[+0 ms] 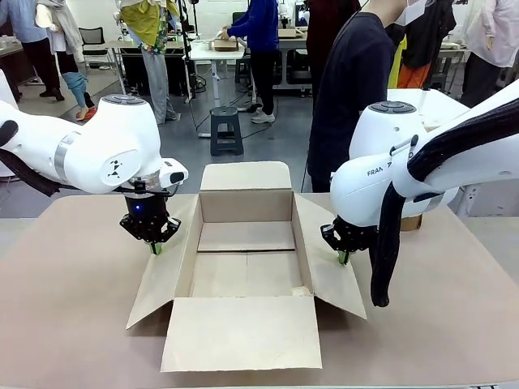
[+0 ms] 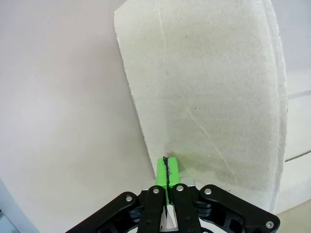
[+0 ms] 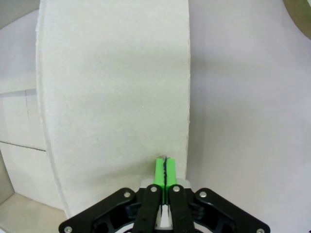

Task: Wrap the clocks to prevent damage.
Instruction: Once the human has placed the objects inside and stepped back, release both hands from the side flaps of the Package Box.

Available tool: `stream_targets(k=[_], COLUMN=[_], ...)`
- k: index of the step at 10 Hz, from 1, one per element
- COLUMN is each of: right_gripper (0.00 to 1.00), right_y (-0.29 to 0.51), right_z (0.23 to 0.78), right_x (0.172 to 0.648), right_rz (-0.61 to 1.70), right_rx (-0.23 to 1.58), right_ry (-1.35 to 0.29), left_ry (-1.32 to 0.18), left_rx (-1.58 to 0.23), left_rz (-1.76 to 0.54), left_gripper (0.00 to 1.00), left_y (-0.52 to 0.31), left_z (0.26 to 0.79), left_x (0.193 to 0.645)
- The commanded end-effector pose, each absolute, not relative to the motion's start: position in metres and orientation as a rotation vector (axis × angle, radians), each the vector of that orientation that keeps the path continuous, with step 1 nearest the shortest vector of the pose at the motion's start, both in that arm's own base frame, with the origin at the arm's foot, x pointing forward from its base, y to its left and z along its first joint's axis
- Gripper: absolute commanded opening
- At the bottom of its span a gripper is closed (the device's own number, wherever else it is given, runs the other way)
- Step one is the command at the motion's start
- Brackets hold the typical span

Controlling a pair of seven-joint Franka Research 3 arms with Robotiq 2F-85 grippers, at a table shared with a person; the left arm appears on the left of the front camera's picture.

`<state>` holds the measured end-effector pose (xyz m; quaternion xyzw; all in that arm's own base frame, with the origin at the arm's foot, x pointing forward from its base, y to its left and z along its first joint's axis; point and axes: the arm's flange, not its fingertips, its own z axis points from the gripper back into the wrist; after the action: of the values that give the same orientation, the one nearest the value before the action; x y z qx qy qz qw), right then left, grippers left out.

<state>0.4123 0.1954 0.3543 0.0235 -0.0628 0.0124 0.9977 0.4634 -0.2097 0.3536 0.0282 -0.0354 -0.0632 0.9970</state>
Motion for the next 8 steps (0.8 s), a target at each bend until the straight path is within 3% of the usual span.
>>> stream_targets(k=[1, 8], right_gripper=[0.01, 0.01], right_y=[0.1959, 0.1959], right_z=[0.3536, 0.3536], right_x=[0.4119, 0.4119], right_rz=[0.024, 0.024], right_rx=[0.045, 0.045], right_ry=[-0.126, -0.126], left_ry=[-0.063, -0.063], left_rx=[0.059, 0.059], left_rz=[-0.136, -0.136], left_gripper=[0.0, 0.0], left_y=[-0.2101, -0.2101], left_z=[0.3524, 0.3524], left_x=[0.4626, 0.4626])
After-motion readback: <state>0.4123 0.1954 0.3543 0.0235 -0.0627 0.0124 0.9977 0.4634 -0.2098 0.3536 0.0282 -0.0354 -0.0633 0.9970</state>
